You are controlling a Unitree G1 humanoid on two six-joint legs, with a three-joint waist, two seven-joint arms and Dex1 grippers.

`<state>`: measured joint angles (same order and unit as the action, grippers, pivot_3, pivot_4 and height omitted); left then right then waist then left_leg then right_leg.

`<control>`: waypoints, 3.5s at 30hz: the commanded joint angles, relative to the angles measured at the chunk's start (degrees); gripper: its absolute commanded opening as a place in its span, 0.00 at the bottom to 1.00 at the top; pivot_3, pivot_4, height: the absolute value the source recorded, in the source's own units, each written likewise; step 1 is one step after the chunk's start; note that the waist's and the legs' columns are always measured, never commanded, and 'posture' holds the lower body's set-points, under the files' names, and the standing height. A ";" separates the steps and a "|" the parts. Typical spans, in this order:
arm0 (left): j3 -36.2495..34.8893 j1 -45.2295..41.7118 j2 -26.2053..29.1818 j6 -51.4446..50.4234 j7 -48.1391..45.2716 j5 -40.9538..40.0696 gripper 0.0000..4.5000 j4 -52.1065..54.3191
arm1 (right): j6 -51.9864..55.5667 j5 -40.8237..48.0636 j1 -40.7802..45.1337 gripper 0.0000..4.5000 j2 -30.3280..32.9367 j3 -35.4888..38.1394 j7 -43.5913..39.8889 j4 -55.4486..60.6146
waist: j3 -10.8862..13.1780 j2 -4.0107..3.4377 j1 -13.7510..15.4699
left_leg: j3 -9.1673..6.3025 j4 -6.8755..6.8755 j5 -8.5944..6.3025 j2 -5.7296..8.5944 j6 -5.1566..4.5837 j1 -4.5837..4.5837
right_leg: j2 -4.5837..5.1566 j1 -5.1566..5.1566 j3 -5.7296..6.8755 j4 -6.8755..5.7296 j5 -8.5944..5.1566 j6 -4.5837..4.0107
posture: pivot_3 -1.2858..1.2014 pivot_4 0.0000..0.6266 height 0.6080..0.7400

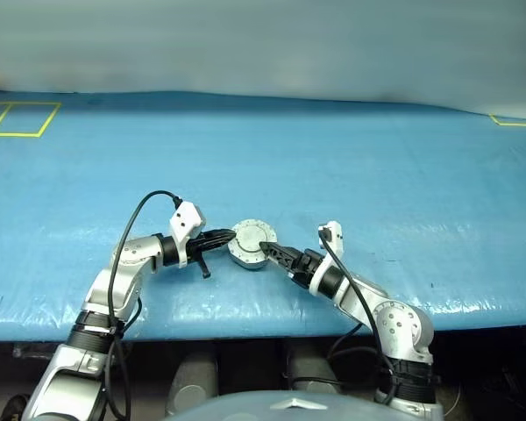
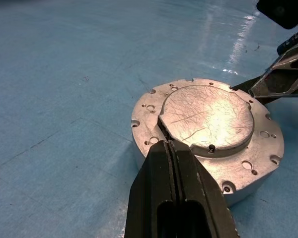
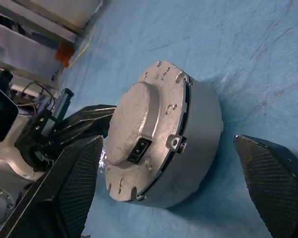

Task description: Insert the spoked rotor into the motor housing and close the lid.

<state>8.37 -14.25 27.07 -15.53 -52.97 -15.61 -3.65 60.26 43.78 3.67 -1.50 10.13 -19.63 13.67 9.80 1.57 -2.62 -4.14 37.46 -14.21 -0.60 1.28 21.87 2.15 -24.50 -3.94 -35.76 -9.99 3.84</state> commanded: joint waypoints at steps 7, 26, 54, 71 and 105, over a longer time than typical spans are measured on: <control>0.53 0.14 -0.22 0.92 0.38 1.76 0.00 -0.28 | 0.74 6.35 1.47 0.86 -2.68 1.70 1.16 -3.99 | 0.01 -0.03 -0.28 | -0.01 -0.03 0.00 -0.01 0.00 -0.02 | -0.01 0.00 0.01 -0.01 0.00 0.00 | 0.52 0.24 1.00; 0.78 0.20 -0.79 2.30 0.18 2.72 0.00 -1.31 | 0.07 8.94 1.08 0.42 -1.65 0.93 2.02 -5.12 | 0.05 -0.10 -0.58 | -0.01 -0.15 0.00 0.00 0.00 -0.01 | -0.01 -0.04 0.01 0.04 -0.01 -0.02 | 0.52 0.24 1.00; 0.65 0.51 -1.97 5.29 0.53 2.90 0.00 -3.54 | -2.47 14.82 1.43 0.42 -3.59 2.39 7.85 -5.31 | 0.06 -0.14 -0.77 | -0.01 -0.24 0.00 0.00 0.00 0.00 | 0.00 -0.05 0.01 0.11 -0.02 -0.03 | 0.52 0.24 1.00; -0.64 1.60 -2.59 5.95 1.85 2.66 0.00 -3.57 | -3.84 20.00 2.00 0.41 -6.76 1.74 16.15 -8.16 | 0.06 -0.15 -0.83 | -0.01 -0.29 0.00 0.00 0.00 0.02 | 0.00 -0.05 0.01 0.19 -0.02 -0.03 | 0.52 0.24 1.00; -0.69 1.73 -2.65 7.26 2.44 3.09 0.00 -4.15 | -5.81 26.27 2.06 0.53 -5.95 -1.61 18.90 -8.79 | 0.05 -0.19 -1.09 | -0.03 -0.43 0.00 -0.03 -0.01 0.07 | -0.02 -0.03 0.03 0.46 -0.01 -0.01 | 0.52 0.24 1.00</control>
<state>6.75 -13.06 24.36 -8.05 -50.25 -13.51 -7.51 54.97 68.01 5.34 -4.41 8.15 -0.35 4.21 9.85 1.38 -3.72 -4.17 37.02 -14.21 -0.63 1.27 21.94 2.13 -24.53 -3.92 -35.28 -10.00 3.83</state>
